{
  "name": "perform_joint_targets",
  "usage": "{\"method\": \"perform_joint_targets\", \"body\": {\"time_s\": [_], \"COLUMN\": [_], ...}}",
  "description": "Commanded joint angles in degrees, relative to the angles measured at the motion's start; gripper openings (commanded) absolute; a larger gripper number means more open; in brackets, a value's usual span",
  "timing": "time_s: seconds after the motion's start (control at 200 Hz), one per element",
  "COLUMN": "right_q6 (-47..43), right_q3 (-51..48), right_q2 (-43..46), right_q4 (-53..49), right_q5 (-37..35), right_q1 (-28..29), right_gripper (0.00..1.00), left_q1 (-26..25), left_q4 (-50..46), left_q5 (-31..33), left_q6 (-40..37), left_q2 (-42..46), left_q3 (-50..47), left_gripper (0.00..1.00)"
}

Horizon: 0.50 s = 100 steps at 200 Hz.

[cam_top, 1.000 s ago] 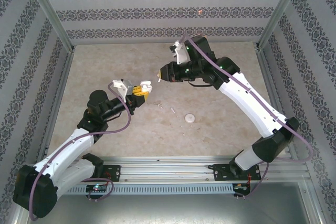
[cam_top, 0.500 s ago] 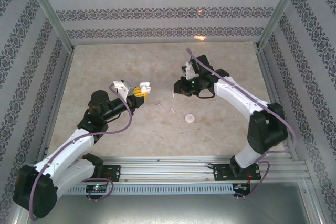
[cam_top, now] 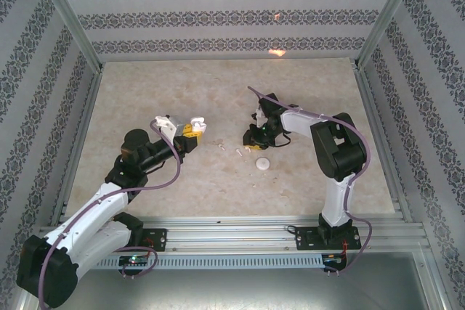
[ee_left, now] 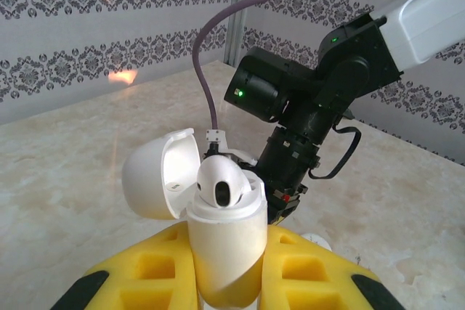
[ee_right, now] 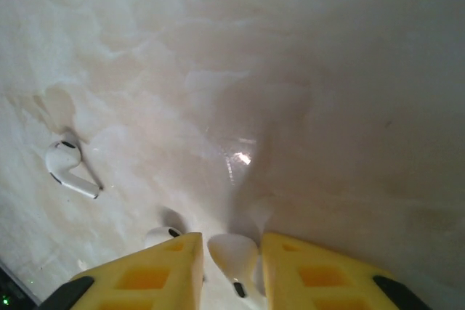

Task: Insert wireless bluetooth earbuds into charging case

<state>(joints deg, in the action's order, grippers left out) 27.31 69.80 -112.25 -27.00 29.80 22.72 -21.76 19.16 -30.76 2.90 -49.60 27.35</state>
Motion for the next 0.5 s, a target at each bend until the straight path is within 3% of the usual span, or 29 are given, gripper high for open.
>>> {"method": "perform_joint_targets", "body": {"time_s": [0.0, 0.285, 0.495], "right_q6": [-3.3, -6.8, -7.3], "right_q3": [2.4, 11.5, 14.6], "right_q2": [2.2, 4.0, 0.2], "right_q4": [-7.1, -18.5, -18.6], "right_q5": [-6.0, -14.7, -13.4], "right_q1": [0.9, 5.3, 7.6], "right_gripper": [0.32, 0.32, 0.32], "left_q1": [-0.6, -0.6, -0.6], "left_q4": [-0.3, -1.3, -3.0], "left_q5": [0.7, 0.8, 1.4], "left_q6": [-1.5, -1.9, -2.1], "left_q2": [0.7, 2.2, 4.9], "left_q3": [-0.5, -1.2, -1.9], "left_gripper": [0.00, 0.00, 0.00]}}
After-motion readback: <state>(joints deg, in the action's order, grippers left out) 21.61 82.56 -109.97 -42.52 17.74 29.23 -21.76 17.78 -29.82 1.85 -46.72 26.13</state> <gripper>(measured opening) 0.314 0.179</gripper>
